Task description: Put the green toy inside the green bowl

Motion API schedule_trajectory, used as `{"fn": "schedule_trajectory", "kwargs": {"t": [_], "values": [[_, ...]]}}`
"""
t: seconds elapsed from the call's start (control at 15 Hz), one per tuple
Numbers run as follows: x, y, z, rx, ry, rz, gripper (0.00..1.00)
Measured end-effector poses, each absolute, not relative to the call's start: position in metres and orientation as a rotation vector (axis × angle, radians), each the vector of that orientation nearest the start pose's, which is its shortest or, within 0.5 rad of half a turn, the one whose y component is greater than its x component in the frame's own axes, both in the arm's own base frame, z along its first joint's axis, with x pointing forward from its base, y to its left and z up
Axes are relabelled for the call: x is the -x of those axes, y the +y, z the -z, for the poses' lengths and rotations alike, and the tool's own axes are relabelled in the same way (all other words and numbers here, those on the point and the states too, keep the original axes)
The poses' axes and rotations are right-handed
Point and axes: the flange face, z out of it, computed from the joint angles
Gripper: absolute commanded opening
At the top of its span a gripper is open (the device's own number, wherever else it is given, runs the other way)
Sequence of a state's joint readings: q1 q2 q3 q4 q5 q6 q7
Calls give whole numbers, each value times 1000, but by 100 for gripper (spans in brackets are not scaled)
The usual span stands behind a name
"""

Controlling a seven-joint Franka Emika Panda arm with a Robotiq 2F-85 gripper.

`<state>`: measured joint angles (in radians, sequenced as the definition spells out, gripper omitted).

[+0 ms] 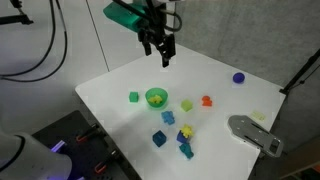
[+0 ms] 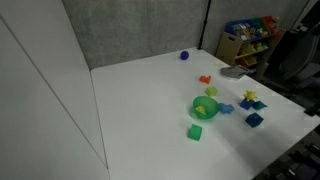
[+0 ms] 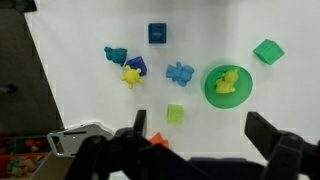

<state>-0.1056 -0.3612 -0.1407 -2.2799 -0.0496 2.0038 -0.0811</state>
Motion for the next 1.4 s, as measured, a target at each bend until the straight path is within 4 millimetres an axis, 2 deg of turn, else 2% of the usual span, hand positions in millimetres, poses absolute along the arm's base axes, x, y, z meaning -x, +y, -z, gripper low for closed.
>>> {"fn": "schedule_trajectory", "kwargs": {"t": [0.33, 0.67, 1.0, 1.4], "values": [[-452, -117, -479, 3117, 235, 105, 100], [-469, -132, -434, 3058, 328, 40, 100], [-480, -168, -386, 3000, 490, 3, 100], [-486, -225, -334, 2925, 737, 31, 100]]}}
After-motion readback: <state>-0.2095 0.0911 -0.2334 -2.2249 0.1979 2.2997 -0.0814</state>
